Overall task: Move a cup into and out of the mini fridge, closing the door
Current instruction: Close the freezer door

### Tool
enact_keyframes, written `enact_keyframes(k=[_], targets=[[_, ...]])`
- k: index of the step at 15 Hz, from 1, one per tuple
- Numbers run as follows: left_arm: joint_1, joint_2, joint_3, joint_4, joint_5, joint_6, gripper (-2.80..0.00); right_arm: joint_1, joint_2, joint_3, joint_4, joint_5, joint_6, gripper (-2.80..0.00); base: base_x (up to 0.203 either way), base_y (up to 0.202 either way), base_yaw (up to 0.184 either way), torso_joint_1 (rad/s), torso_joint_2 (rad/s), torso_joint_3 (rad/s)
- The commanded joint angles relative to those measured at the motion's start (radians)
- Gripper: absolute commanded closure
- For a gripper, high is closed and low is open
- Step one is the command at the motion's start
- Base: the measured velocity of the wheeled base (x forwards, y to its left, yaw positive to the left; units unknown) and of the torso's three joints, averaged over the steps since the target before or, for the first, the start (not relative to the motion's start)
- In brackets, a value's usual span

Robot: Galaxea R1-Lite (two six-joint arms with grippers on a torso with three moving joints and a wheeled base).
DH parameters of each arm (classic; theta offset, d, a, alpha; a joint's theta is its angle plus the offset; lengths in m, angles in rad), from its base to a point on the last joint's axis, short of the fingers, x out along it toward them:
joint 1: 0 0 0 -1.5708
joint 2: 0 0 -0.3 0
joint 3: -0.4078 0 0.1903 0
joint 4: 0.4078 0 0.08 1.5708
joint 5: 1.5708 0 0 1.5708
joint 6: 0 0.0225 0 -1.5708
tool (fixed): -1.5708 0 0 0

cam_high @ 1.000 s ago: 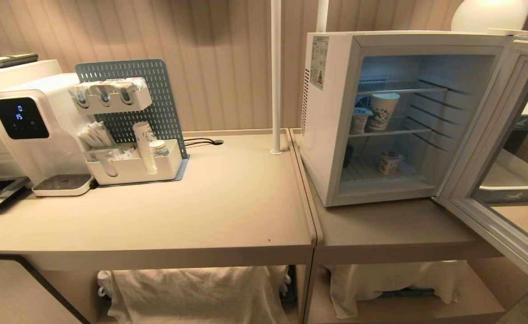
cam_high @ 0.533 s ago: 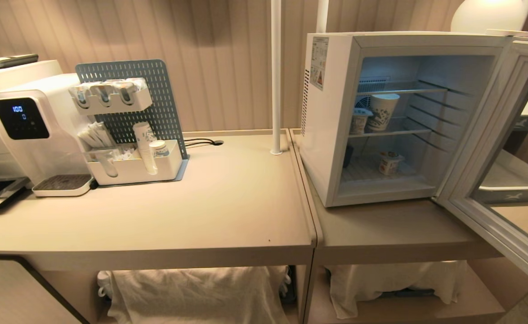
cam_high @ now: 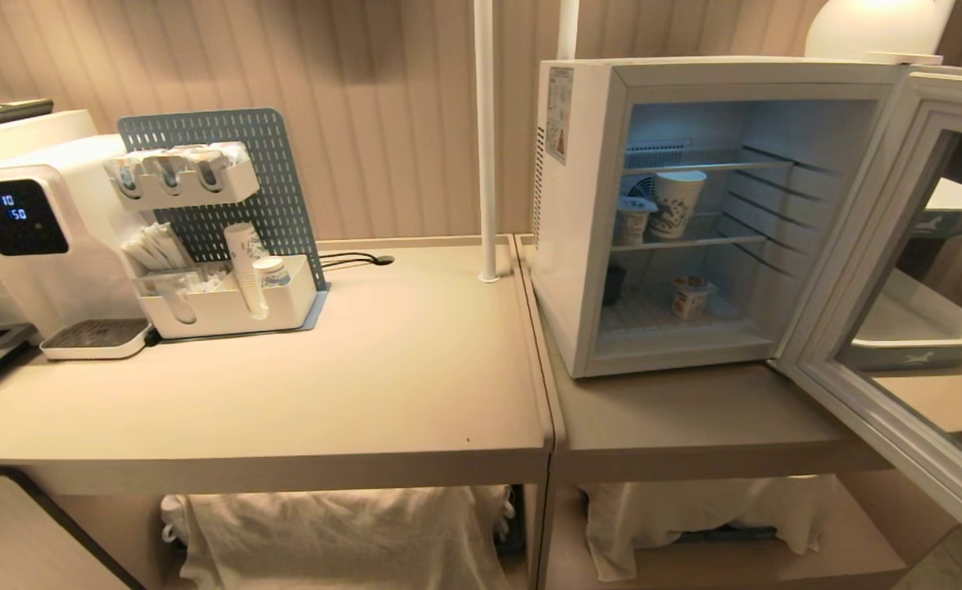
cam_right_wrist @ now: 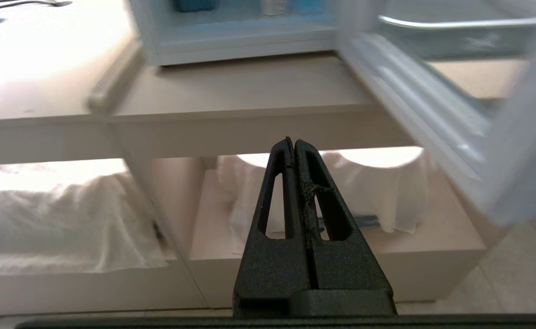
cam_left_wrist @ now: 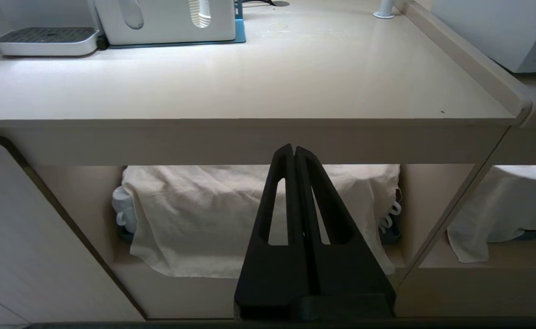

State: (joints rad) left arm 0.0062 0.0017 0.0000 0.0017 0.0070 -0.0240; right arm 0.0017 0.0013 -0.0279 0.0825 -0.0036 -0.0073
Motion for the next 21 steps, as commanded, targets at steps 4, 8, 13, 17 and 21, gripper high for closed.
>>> enact_keyframes(k=[4,8,13,17,21], targets=[[0.000,0.000,0.002,0.000,0.001,-0.001,0.00,0.000,0.002,-0.001,0.002,0.001,-0.003,0.00,0.000,-0.196,0.000,0.004,0.00,0.005],[0.000,0.000,0.002,0.000,0.001,-0.001,0.00,0.000,0.002,-0.001,0.002,0.001,-0.003,0.00,0.000,-0.192,-0.002,0.004,0.00,0.006],[0.000,0.000,0.002,0.000,0.001,-0.001,0.00,0.000,0.002,-0.001,0.003,0.001,-0.004,0.00,0.000,-0.195,-0.002,0.001,0.00,0.003],[0.000,0.000,0.002,0.000,0.001,-0.001,0.00,0.001,0.002,-0.001,0.003,0.001,-0.005,0.00,0.000,-0.193,-0.001,0.004,0.00,0.003],[0.000,0.000,0.002,0.000,0.001,-0.001,0.00,0.001,0.002,-0.001,0.003,0.001,-0.005,0.00,0.000,-0.190,0.000,0.002,0.00,0.002]])
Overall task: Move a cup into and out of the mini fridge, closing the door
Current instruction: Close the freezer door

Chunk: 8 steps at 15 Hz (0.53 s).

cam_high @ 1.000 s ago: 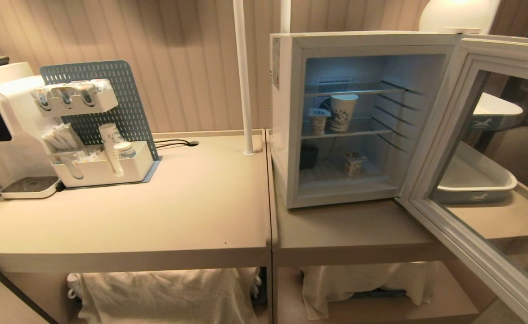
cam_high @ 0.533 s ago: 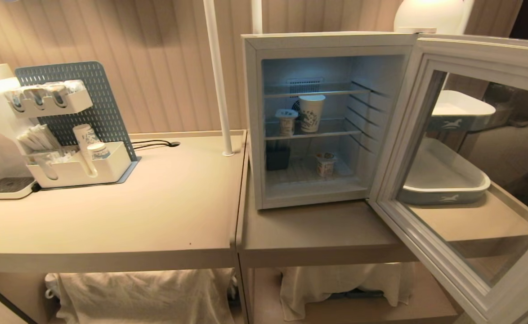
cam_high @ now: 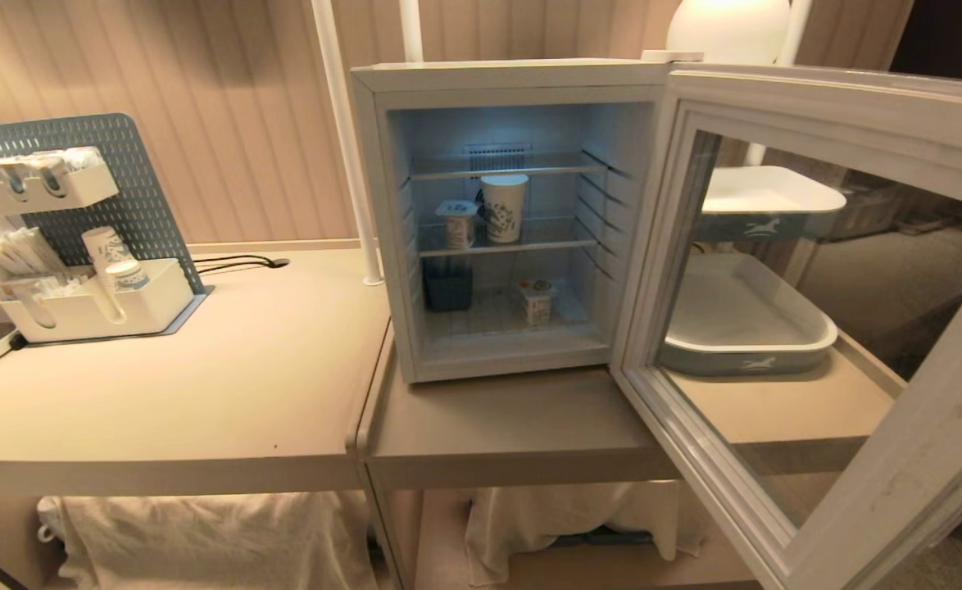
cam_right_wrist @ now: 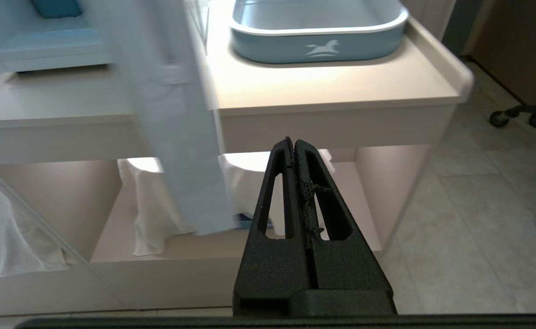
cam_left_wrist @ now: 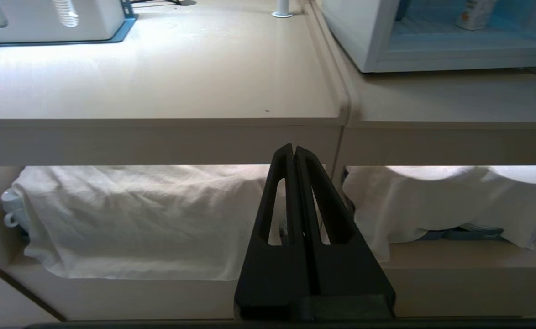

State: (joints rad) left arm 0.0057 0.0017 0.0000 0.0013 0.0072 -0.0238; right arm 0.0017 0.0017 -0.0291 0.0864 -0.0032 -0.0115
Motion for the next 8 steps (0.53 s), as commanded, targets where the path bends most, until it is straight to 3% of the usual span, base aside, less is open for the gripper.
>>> enact_keyframes(k=[1,5,8], targets=[[0.000,0.000,0.002,0.000,0.000,-0.001,0.00,0.001,0.001,0.000,0.000,0.000,-0.001,0.00,0.000,-0.193,0.002,0.002,0.00,0.002],[0.000,0.000,0.002,0.000,0.000,-0.002,0.00,0.000,0.000,0.000,-0.003,0.000,0.006,0.00,0.000,-0.188,-0.001,0.000,0.00,0.002],[0.000,0.000,0.002,0.000,0.000,-0.002,0.00,0.000,0.045,-0.119,-0.001,-0.011,0.020,0.00,0.000,-0.066,-0.001,0.002,0.00,0.002]])
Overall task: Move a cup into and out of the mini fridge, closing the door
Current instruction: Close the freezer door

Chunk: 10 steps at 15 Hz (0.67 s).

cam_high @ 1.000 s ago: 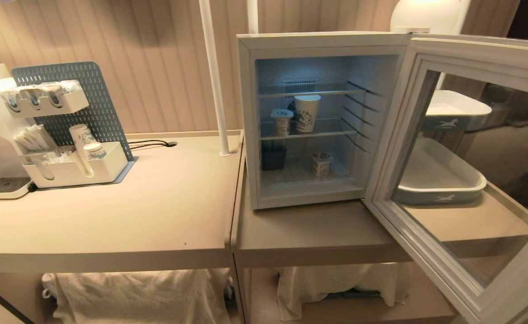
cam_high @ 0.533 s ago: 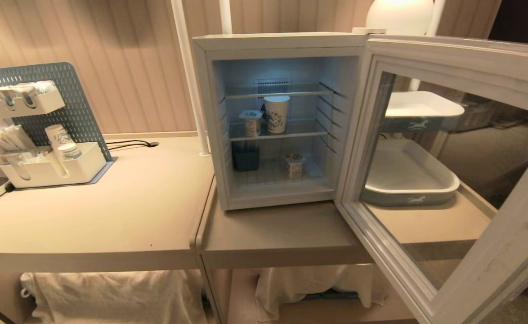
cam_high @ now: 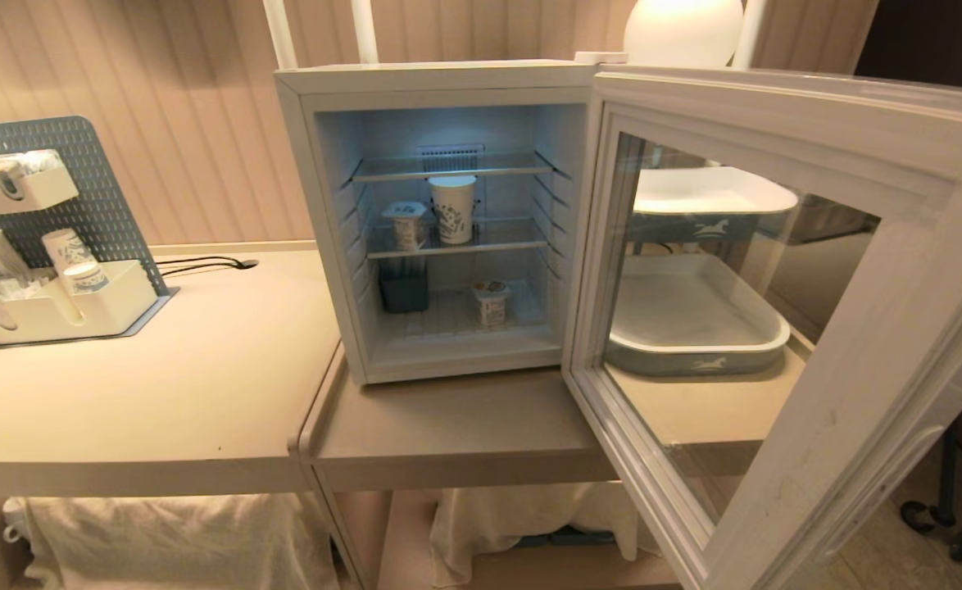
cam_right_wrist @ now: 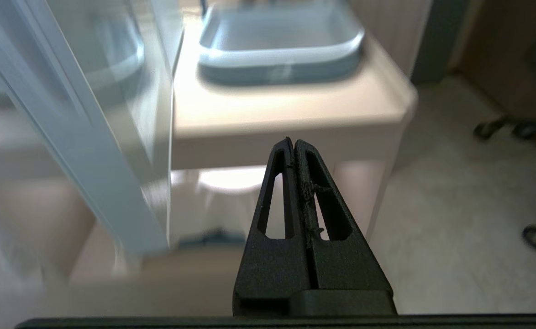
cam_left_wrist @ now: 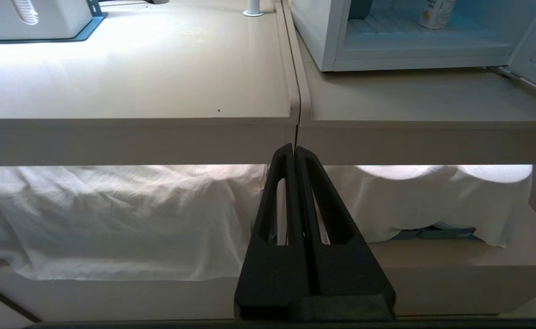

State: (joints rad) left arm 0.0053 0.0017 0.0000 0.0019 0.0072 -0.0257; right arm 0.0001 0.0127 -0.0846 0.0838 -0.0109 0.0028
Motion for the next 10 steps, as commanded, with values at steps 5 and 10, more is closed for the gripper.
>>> enact_keyframes(k=[5,10], targets=[[0.001,0.000,0.002,0.000,0.000,0.000,0.00,-0.015,0.677,-0.458,0.029,-0.131,0.166,0.00,0.000,0.000,0.000,0.000,0.00,0.000],[0.001,0.000,0.002,0.000,0.000,0.000,0.00,-0.153,1.270,-0.582,-0.204,0.571,0.145,0.00,0.000,0.000,0.000,0.000,0.00,0.000]])
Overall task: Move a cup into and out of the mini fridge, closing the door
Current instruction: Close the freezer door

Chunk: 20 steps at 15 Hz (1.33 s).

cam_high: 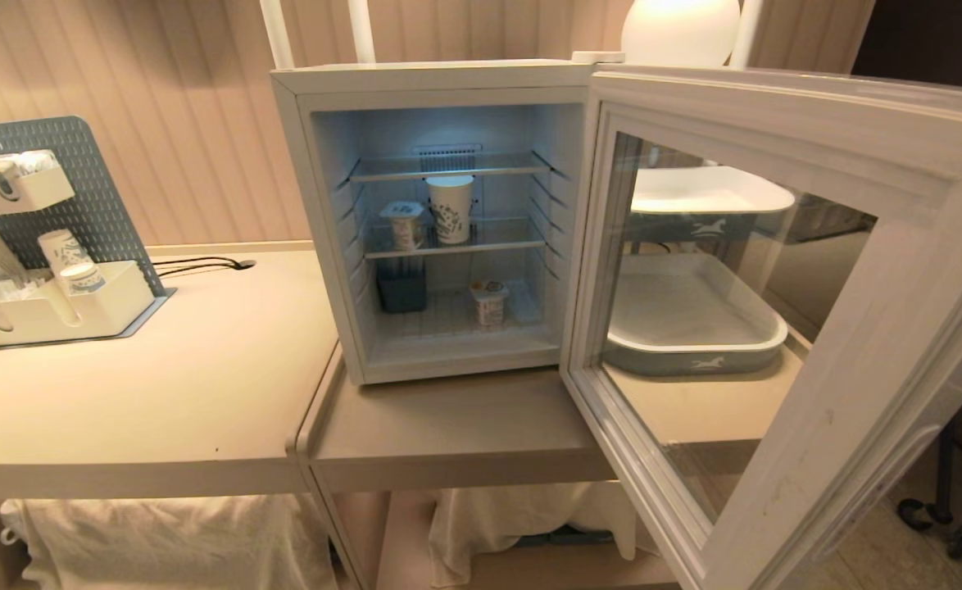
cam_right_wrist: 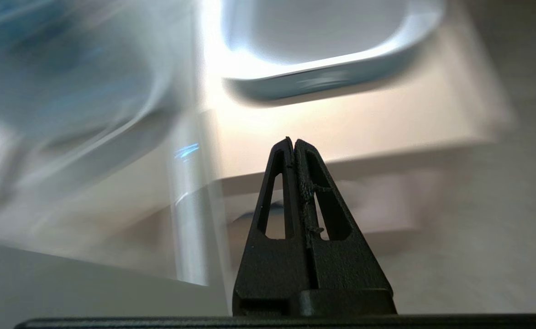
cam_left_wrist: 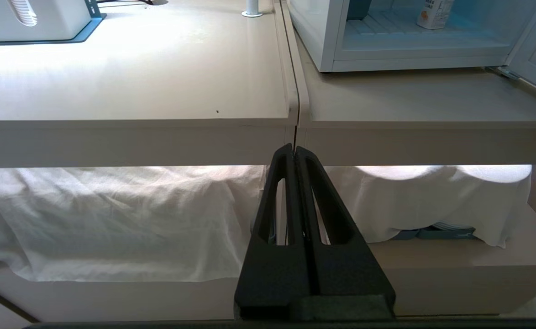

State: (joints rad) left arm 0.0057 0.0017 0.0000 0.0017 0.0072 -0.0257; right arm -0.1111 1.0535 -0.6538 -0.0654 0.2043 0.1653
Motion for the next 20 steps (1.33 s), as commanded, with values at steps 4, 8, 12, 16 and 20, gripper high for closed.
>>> enact_keyframes(k=[4,8,12,16,20], targets=[[0.000,0.000,0.002,0.000,0.000,0.000,0.00,-0.117,0.349,0.008,-0.229,0.937,-0.141,0.00,0.000,0.000,0.000,0.000,0.00,0.000],[0.000,0.000,0.002,0.000,0.000,0.000,0.00,-0.001,0.310,0.043,-0.237,0.962,-0.146,0.00,0.000,0.000,0.000,0.000,0.00,0.000],[0.000,0.000,0.002,0.000,0.000,0.000,0.00,0.164,0.291,0.050,-0.232,0.861,-0.124,0.00,0.000,0.000,0.000,0.000,0.00,0.000],[0.000,0.000,0.002,0.000,0.000,0.000,0.00,0.440,0.337,0.010,-0.267,0.545,-0.028,0.00,0.000,0.000,0.000,0.000,0.00,0.000],[0.000,0.000,0.002,0.000,0.000,-0.001,0.00,0.698,0.573,-0.148,-0.425,0.050,0.113,0.00,0.000,0.000,0.000,0.000,0.00,0.000]])
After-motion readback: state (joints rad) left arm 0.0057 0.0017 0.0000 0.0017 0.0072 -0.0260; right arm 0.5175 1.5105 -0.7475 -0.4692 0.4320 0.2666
